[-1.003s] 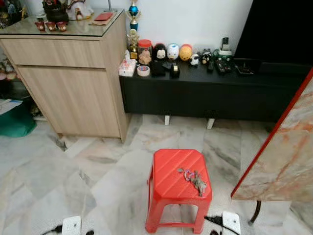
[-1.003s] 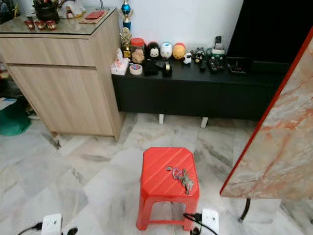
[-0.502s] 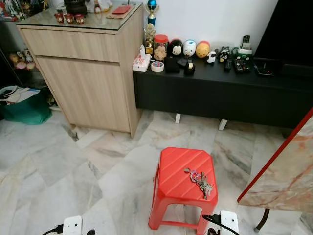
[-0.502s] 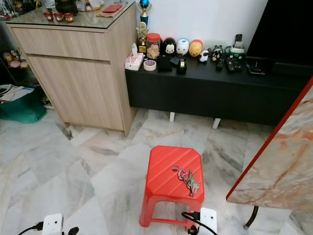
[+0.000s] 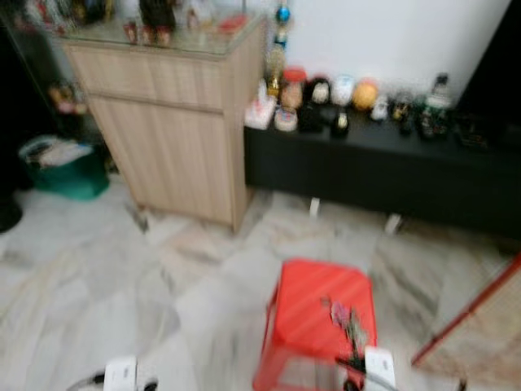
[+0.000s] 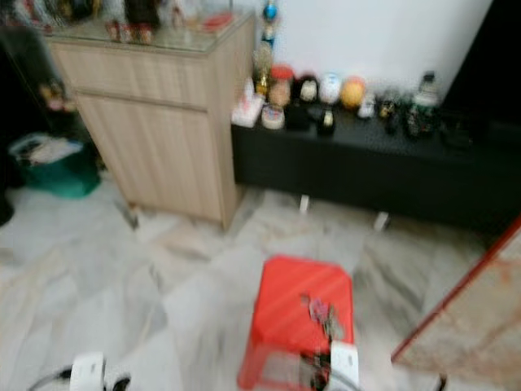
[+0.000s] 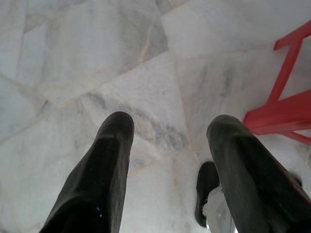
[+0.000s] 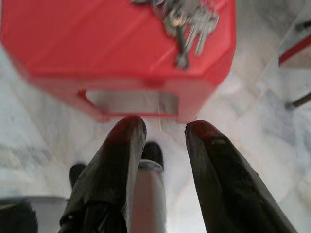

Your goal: Hang keys on a hook

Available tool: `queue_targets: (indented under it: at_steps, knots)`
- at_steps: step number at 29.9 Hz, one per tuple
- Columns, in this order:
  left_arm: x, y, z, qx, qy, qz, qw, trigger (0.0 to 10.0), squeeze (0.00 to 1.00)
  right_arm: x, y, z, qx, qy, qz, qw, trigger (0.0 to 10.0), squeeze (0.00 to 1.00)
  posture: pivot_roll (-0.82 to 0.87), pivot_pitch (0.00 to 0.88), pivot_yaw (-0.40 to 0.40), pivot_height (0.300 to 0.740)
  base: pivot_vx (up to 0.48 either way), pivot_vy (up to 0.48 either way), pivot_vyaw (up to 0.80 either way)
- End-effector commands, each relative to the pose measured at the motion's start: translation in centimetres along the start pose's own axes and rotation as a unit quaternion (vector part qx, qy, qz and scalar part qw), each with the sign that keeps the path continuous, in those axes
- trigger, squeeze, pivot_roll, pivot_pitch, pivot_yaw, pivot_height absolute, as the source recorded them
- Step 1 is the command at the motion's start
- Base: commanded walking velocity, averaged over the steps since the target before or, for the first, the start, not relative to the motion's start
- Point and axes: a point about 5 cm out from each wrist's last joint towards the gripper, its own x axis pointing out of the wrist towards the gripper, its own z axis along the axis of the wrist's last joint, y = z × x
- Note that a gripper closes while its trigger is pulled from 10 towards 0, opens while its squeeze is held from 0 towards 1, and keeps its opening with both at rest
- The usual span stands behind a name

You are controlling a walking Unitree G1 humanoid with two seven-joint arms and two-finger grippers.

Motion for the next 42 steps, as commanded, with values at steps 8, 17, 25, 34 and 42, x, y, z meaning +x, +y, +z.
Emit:
queue_targets:
  at_steps: [8,17,25,34,42]
  knots:
    - [0.0,-0.6,-0.2,0.007,0.006,-0.008,1.0,10.0,0.0,0.0,-0.3,0.0,0.008,-0.003,-0.009,1.0,10.0,0.0,0.08,0.0,-0.022,0.728,0.217,0.0,0.0]
    - [0.1,-0.5,0.1,0.004,0.001,-0.007,1.0,10.0,0.0,0.1,-0.4,1.8,0.026,-0.046,-0.019,0.998,10.0,0.0,0.08,0.0,-0.025,0.728,0.0,0.0,0.0]
    - [0.4,-0.3,3.1,0.027,-0.092,-0.011,0.995,10.0,0.0,0.1,-0.6,5.8,0.05,-0.14,-0.015,0.989,10.0,0.0,0.07,0.0,-0.032,0.728,0.0,0.0,0.0]
    - [-1.4,-3.1,12.4,0.077,-0.349,-0.058,0.932,10.0,0.0,-0.6,-0.9,8.3,0.032,-0.232,0.004,0.972,10.0,0.0,0.05,0.0,-0.042,0.728,0.0,0.0,0.0]
    - [-4.5,-3.8,12.6,0.078,-0.407,-0.08,0.907,10.0,0.0,-1.6,-0.1,8.9,-0.028,-0.301,0.028,0.953,10.0,0.0,0.04,0.0,-0.041,0.728,0.0,0.0,0.0]
